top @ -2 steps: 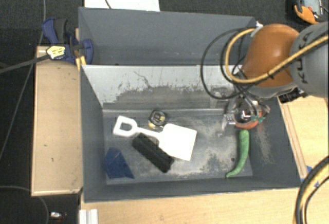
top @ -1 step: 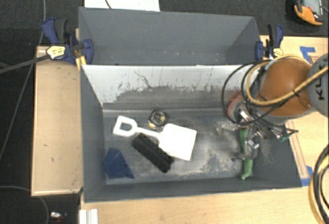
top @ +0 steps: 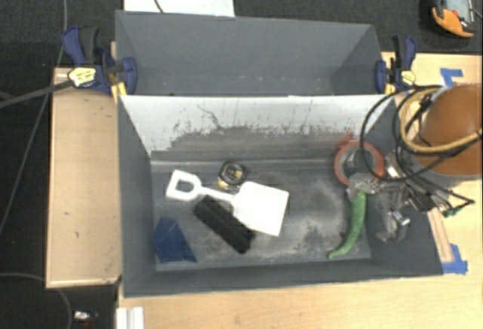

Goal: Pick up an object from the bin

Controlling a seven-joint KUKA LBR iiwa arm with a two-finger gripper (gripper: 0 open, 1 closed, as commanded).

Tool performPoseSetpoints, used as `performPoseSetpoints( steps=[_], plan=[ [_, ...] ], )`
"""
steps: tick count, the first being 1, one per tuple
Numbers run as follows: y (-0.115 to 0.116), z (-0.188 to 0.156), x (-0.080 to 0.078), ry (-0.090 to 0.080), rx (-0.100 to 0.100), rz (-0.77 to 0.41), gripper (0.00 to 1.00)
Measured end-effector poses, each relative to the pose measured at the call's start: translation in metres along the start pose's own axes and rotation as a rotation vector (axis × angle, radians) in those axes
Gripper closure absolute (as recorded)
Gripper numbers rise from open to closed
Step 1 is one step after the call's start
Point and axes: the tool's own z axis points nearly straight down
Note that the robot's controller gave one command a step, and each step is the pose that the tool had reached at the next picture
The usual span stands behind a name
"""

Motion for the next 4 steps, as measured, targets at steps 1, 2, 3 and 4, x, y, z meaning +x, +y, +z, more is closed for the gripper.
performPoseSetpoints(
  steps=[1, 2, 3, 4],
  plan=[
    [0.008, 0.029, 0.016, 0.001, -0.014, -0.64, 0.0],
    [-0.002, 0.059, -0.001, -0.005, -0.012, -0.36, 0.0],
    [0.002, 0.059, -0.006, -0.008, -0.013, -0.7, 1.0],
    [0.002, 0.059, -0.006, -0.008, -0.013, -0.699, 1.0]
  ],
)
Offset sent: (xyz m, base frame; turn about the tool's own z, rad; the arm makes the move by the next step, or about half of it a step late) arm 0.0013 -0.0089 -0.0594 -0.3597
